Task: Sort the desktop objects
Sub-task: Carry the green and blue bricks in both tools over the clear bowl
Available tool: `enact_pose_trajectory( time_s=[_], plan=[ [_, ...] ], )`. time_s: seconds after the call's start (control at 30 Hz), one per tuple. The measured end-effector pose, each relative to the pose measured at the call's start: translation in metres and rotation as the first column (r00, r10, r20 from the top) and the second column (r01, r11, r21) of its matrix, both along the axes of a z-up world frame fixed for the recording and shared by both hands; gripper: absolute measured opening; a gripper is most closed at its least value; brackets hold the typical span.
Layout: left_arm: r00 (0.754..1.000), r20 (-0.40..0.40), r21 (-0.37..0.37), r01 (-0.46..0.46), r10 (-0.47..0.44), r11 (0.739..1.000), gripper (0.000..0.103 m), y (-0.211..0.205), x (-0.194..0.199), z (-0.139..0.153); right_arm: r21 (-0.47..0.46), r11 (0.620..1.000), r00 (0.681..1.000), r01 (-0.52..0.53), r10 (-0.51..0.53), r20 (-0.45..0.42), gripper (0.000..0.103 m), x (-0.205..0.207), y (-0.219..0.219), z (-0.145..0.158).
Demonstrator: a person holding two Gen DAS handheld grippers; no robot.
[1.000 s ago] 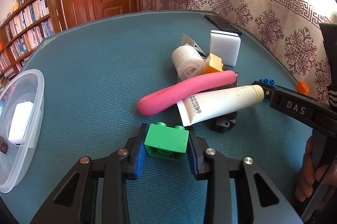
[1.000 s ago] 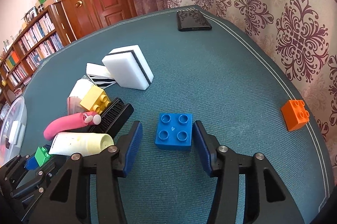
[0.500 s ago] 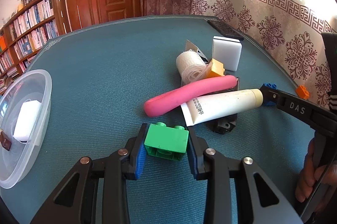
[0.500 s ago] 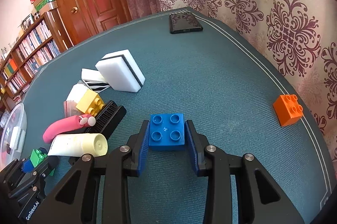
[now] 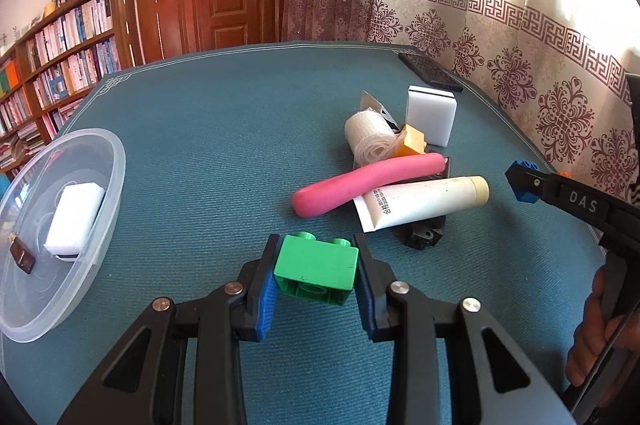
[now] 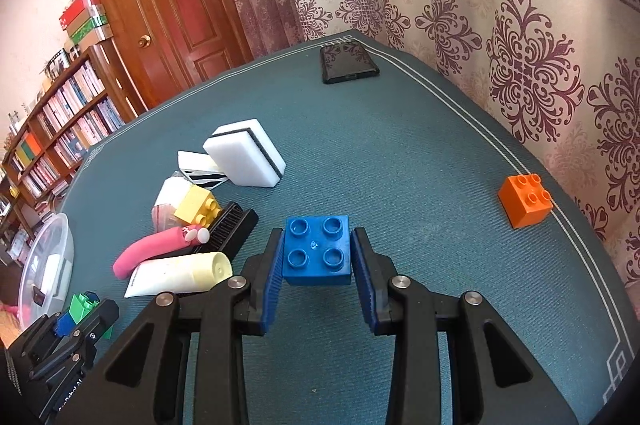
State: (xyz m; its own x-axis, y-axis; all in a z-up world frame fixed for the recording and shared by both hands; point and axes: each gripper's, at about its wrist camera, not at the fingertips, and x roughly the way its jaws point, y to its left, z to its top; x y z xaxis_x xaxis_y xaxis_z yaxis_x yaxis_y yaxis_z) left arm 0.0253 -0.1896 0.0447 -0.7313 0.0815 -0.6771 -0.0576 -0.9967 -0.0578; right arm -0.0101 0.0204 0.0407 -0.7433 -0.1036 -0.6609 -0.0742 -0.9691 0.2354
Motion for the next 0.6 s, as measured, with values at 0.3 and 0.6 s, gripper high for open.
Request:
enact_pose_trajectory(
  time_s=[0.3,0.6],
  plan=[
    [0.996,-0.059,0.008,-0.071,0.071,0.997,0.037,-0.032,0.015,0.014,0.003,0.998,0.997,-0.061,0.061,-0.049,0.036,0.009,-0.031,0.021],
    [0.977,-0.106,0.033,-0.183,0.185,0.983,0.037,-0.084,0.027,0.026,0.020,0.987,0.984,-0.158,0.159,-0.081,0.036,0.011,-0.081,0.038]
  ],
)
